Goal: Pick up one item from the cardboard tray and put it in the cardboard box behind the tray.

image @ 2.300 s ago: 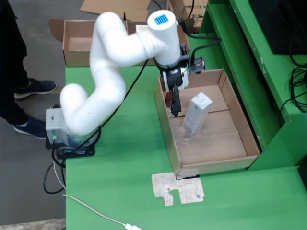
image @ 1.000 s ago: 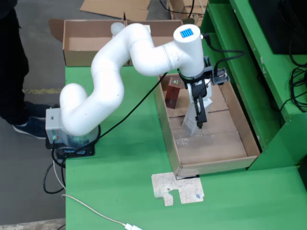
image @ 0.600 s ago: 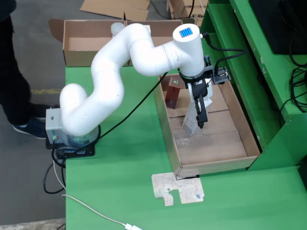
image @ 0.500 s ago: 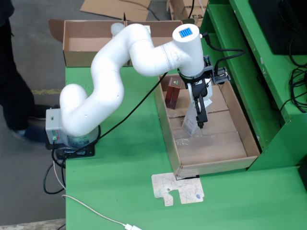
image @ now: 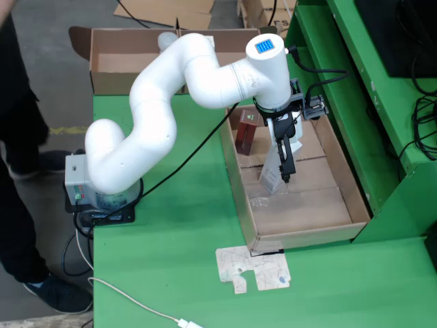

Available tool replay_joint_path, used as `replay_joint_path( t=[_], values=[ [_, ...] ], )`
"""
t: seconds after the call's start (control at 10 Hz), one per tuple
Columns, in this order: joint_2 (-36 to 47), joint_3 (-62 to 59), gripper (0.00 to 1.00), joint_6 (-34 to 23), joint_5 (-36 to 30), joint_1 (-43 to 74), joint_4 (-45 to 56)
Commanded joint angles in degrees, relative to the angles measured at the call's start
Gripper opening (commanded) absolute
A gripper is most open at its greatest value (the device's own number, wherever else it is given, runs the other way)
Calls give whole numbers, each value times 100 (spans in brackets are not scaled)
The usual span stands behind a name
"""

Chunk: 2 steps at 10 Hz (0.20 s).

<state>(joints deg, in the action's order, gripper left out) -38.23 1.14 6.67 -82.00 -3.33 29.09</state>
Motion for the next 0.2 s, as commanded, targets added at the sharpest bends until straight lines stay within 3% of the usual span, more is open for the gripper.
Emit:
replay_joint_path(
  t=[0.0,0.1],
  values=[
    [124,-114,100,-42,23,36,-68],
    [124,-114,100,-42,23,36,-68]
  ],
)
